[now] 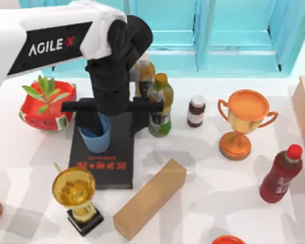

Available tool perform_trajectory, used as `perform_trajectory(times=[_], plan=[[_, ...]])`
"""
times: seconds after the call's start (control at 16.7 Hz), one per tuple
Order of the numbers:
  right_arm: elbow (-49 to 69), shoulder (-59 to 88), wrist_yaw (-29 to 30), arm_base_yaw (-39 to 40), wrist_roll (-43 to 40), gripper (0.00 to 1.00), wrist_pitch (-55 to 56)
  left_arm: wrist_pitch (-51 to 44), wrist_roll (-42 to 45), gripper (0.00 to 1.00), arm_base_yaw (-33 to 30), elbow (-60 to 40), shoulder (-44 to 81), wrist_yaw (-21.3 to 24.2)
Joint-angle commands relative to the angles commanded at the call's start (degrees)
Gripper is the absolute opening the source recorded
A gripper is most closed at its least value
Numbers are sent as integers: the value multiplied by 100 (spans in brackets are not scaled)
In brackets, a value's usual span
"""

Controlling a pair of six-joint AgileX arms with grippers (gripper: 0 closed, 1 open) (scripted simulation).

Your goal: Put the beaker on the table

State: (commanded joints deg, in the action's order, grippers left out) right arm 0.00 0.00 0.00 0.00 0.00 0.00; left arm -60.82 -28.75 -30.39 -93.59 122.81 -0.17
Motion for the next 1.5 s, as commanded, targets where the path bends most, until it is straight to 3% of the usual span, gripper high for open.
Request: perform_trajectory(times=[0.3, 0.36, 1.14, 1.5], plan=[[0, 0, 0, 0, 0, 100, 0, 0, 0, 2, 0, 0, 0, 0], [0, 0, 0, 0, 0, 100, 0, 0, 0, 0, 0, 0, 0, 0], [0, 0, 0, 0, 0, 100, 0, -302, 99, 0, -96, 60, -241, -9], [0, 0, 0, 0, 0, 100, 0, -701, 88, 0, -91, -460, -908, -46]])
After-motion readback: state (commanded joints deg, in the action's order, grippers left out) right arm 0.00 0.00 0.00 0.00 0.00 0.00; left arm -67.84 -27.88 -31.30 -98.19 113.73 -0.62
